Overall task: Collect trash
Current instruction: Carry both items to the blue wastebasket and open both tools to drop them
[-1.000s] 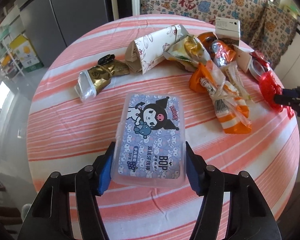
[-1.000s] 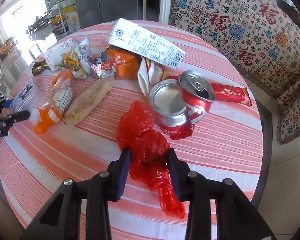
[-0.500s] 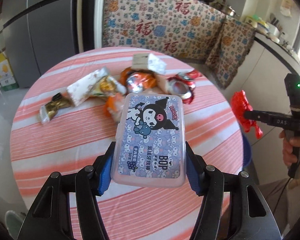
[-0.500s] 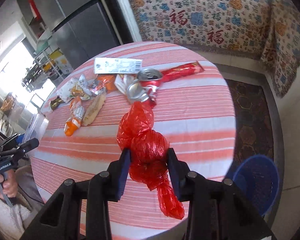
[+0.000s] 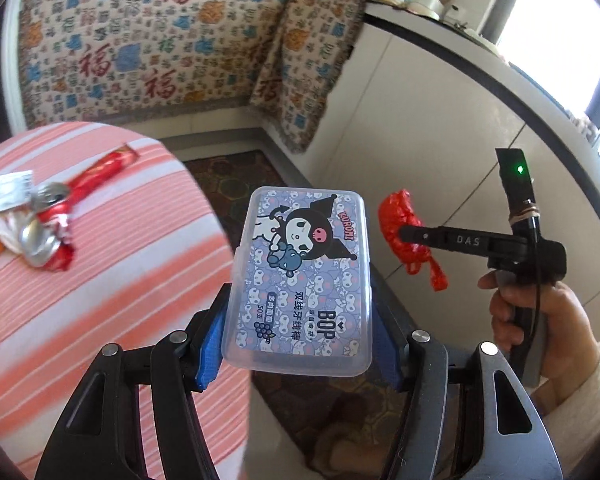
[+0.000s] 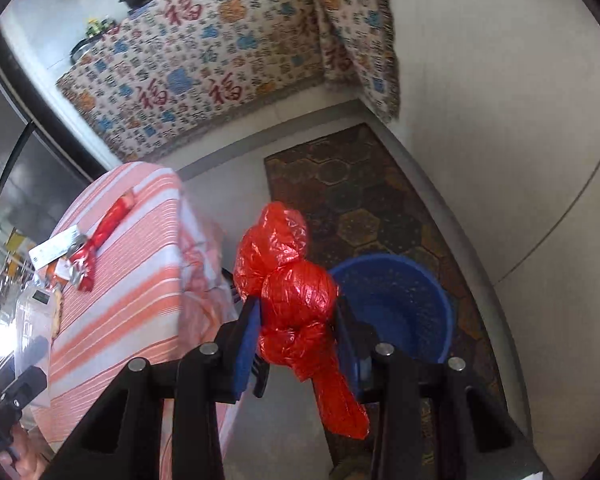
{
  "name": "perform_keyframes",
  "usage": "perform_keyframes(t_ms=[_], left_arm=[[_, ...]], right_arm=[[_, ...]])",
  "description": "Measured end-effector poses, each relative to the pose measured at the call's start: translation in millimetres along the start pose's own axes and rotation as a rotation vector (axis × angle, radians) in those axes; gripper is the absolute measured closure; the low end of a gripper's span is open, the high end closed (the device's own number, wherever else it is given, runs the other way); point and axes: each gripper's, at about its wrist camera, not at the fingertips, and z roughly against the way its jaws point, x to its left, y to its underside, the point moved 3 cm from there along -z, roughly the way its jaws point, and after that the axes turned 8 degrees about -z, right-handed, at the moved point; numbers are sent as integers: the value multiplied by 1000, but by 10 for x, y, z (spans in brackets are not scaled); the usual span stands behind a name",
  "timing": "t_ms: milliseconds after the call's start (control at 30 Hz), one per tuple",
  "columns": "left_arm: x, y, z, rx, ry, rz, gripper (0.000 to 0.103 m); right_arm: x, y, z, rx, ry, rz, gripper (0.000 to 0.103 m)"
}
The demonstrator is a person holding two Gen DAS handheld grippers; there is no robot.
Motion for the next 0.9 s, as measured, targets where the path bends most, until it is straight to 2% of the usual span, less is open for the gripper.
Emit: perform_keyframes(t_ms=[233,367,600,767,833,900], left_arm=[[-424,-124,-968,85,36,-18,40],[-539,-115,-1387,132,37,-43,40],[-622,3,-1839,193,24,-49,40],[-705,75,-2072,222,24,-64,39],[-750,114,-2139,232,19,-82,38],[-762,136,-2194,238,19,-88,23]], right_arm=[[-688,-161,-352,8,67,-85,66],[-992,-200,-603,22,61,-131,66],[-1391,-126,-1025,99,39,-217,66],[-1437,-119,-1155,124,61,-220,63],[-1461,-121,-1186,124,62,-230,61],[-1490,-114,-1212,128,60,-242,53]])
